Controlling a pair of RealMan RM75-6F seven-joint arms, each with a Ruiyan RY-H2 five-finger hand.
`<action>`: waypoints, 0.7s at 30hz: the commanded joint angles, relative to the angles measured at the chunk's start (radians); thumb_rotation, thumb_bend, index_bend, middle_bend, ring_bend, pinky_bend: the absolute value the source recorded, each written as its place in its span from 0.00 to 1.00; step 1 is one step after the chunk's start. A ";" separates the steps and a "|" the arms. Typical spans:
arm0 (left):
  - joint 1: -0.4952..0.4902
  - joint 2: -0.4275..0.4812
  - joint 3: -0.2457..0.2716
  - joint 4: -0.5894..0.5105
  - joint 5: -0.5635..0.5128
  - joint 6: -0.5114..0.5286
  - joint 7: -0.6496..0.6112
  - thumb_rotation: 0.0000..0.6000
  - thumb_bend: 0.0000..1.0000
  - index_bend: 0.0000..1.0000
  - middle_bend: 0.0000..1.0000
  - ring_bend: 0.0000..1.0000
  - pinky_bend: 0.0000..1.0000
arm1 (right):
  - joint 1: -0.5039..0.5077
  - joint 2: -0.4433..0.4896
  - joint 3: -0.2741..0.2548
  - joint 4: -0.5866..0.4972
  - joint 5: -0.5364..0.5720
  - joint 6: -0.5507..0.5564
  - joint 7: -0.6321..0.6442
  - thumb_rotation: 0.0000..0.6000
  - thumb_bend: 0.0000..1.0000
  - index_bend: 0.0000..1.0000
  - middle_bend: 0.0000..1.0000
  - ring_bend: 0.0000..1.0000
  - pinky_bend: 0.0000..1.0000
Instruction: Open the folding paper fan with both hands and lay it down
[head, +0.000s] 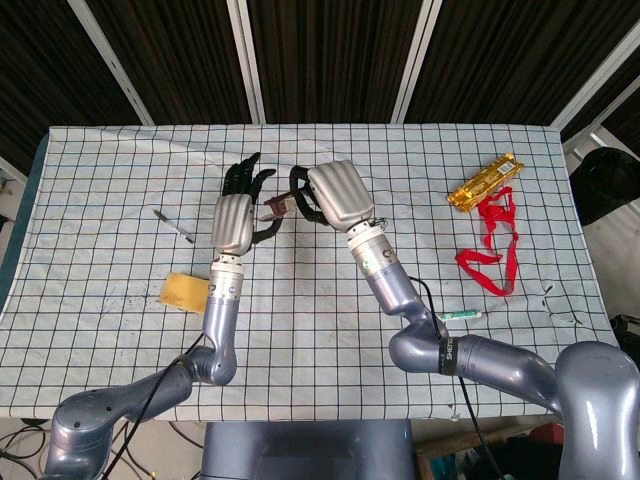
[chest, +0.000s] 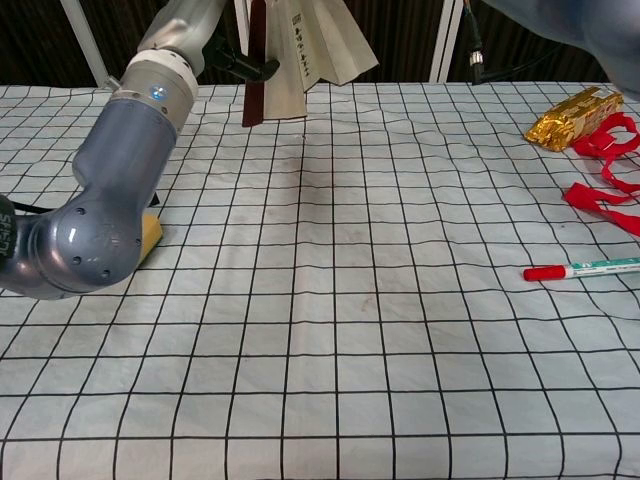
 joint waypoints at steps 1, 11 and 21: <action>0.012 0.009 0.003 -0.001 -0.005 0.004 -0.009 1.00 0.28 0.35 0.04 0.00 0.00 | 0.001 -0.003 0.000 0.001 0.003 0.001 -0.003 1.00 0.48 0.85 0.88 0.94 0.77; 0.033 0.037 0.010 -0.015 -0.005 0.018 -0.032 1.00 0.28 0.36 0.04 0.00 0.00 | 0.006 -0.015 -0.002 0.005 0.015 0.006 -0.016 1.00 0.48 0.85 0.88 0.94 0.77; 0.038 0.045 0.010 -0.008 -0.022 0.005 -0.034 1.00 0.35 0.56 0.08 0.00 0.00 | 0.007 -0.023 -0.005 0.008 0.018 0.006 -0.020 1.00 0.48 0.85 0.88 0.94 0.77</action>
